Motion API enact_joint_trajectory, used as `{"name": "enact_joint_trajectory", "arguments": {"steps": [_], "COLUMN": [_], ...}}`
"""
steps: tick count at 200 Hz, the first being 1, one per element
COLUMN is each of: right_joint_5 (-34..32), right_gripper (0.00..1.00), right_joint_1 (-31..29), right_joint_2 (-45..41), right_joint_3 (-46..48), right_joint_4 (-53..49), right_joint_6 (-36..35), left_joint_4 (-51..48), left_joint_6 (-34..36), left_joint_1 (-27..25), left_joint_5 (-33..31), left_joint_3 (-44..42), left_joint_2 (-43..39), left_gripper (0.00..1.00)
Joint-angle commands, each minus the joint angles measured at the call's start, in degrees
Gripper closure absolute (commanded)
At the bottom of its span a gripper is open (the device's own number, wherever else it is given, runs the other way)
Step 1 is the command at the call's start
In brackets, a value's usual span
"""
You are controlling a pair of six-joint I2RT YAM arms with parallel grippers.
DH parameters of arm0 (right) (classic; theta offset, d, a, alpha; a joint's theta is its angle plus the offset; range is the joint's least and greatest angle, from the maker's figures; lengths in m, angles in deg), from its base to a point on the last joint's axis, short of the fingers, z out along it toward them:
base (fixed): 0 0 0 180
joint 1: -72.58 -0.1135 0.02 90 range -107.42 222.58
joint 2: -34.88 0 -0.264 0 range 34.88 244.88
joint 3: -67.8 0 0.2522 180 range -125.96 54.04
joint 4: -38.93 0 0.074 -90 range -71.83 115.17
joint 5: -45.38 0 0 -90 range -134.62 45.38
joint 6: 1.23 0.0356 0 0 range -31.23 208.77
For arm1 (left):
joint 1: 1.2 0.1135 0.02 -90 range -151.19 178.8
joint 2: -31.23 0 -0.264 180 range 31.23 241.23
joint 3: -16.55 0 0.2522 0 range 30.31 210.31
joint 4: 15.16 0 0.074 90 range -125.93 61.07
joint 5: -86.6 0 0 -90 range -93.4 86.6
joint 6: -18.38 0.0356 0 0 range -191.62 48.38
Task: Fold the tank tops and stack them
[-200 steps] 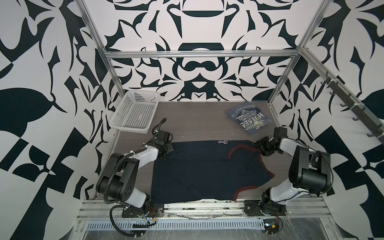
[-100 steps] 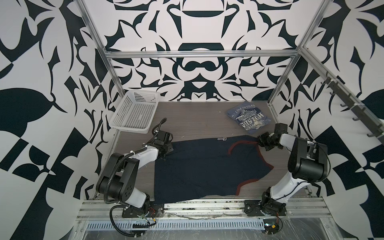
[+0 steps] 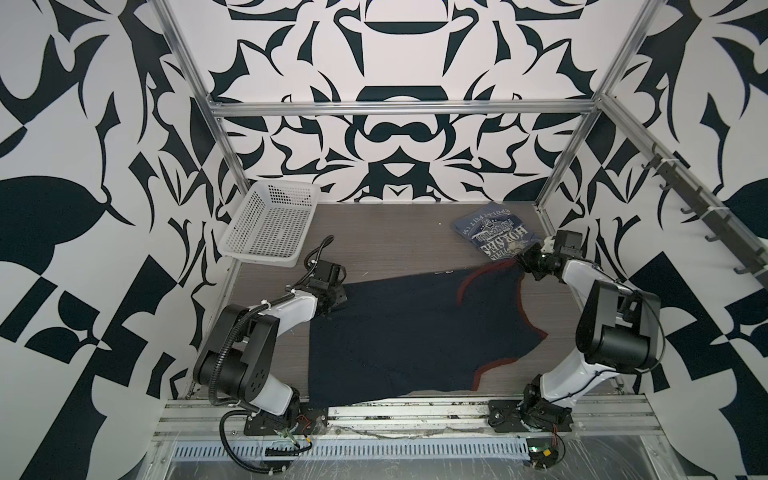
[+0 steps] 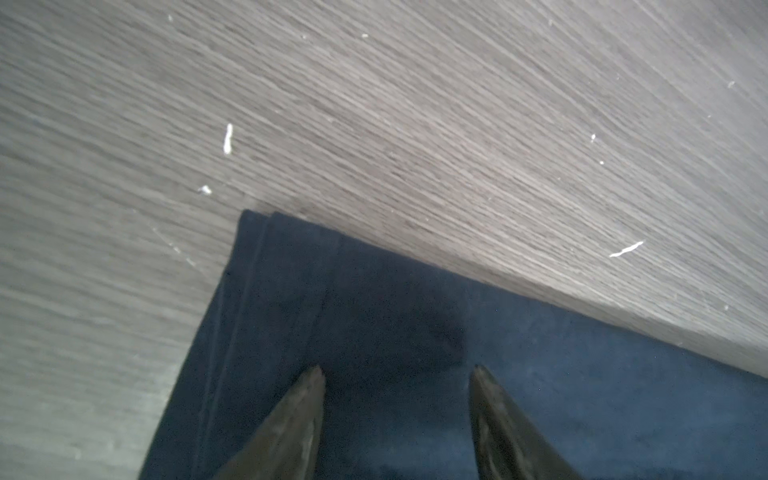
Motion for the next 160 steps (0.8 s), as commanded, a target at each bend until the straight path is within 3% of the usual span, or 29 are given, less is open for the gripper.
{"name": "enact_joint_trajectory", "arguments": {"steps": [1, 28, 64, 91, 120, 160], "right_joint_5": [-3.6, -5.9, -10.8, -16.7, -13.9, -15.0], "right_gripper": [1.00, 1.00, 0.73, 0.70, 0.65, 0.46], "right_joint_1": [0.3, 0.3, 0.4, 1.9, 3.4, 3.2], "right_joint_2": [3.0, 6.1, 6.3, 3.5, 0.8, -8.2], "right_joint_3": [-3.1, -3.2, -3.5, -2.5, -1.8, -1.3], "right_joint_4": [2.2, 3.4, -1.1, -6.4, -5.7, -11.4], "right_joint_6": [-1.2, -1.6, -1.4, -0.4, -0.9, -3.1], "left_joint_4": [-4.5, -4.6, -4.7, -4.6, -4.5, -9.2], "left_joint_6": [0.0, 0.2, 0.5, 0.6, 1.4, 3.8], "left_joint_1": [0.1, 0.1, 0.1, 0.2, -0.2, -1.6], "left_joint_5": [1.1, 1.1, 1.3, 1.5, 2.6, 3.5], "left_joint_3": [-0.8, -0.9, -0.9, -1.1, -1.0, 2.0], "left_joint_2": [2.6, 2.3, 2.3, 2.0, 0.5, -3.6], "left_gripper": [0.41, 0.41, 0.41, 0.41, 0.40, 0.38]}}
